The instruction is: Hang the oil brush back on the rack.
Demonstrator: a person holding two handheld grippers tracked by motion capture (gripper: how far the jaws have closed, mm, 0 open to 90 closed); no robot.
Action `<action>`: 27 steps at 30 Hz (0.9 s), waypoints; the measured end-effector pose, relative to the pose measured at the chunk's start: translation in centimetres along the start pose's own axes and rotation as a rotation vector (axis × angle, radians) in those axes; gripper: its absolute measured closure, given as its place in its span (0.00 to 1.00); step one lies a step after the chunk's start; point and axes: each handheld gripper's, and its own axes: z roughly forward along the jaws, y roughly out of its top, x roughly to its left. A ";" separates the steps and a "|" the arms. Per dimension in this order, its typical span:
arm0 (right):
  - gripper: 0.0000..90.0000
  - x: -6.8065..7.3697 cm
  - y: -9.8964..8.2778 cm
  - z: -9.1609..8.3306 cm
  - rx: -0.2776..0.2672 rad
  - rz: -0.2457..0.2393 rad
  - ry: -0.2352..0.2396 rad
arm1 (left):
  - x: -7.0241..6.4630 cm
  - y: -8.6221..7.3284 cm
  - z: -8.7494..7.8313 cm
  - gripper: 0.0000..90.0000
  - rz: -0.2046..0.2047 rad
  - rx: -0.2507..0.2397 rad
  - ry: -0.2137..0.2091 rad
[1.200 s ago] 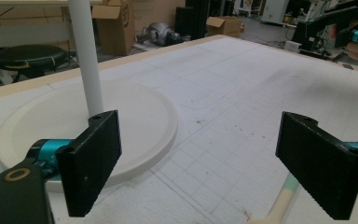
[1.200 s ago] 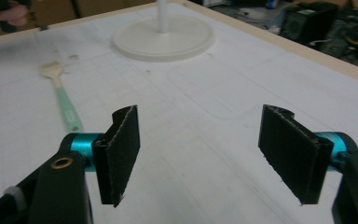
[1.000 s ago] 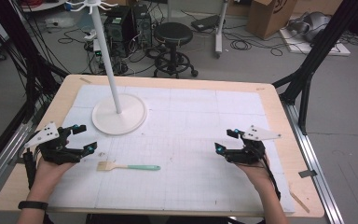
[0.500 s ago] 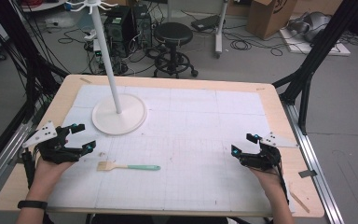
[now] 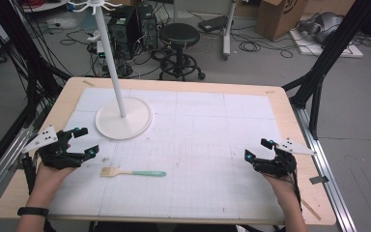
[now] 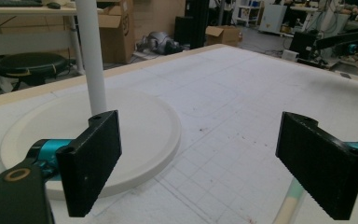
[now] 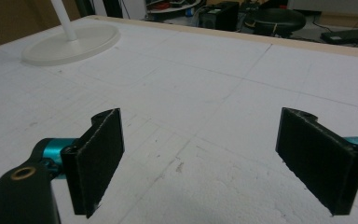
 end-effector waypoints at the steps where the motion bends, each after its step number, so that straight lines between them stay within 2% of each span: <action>1: 0.16 0.0 0.0 0.0 0.000 0.000 0.000 | 0.0 0.1 0.0 0.16 0.003 -0.001 -0.002; 9: 0.16 -0.5 -0.1 -0.2 -0.001 0.000 -0.008 | -0.5 0.6 0.1 0.16 0.033 0.016 -0.033; 10: 0.16 -0.6 -0.1 -0.4 -0.010 0.005 -0.011 | -0.8 0.5 0.2 0.16 0.051 0.034 -0.045; 21: 0.16 -0.7 0.0 -0.3 -0.014 0.004 -0.015 | -2.5 -0.1 2.3 0.16 0.084 0.102 -0.116; 27: 0.16 -0.8 0.0 -0.5 -0.019 0.011 -0.016 | -3.3 -0.8 3.4 0.17 0.102 0.167 -0.156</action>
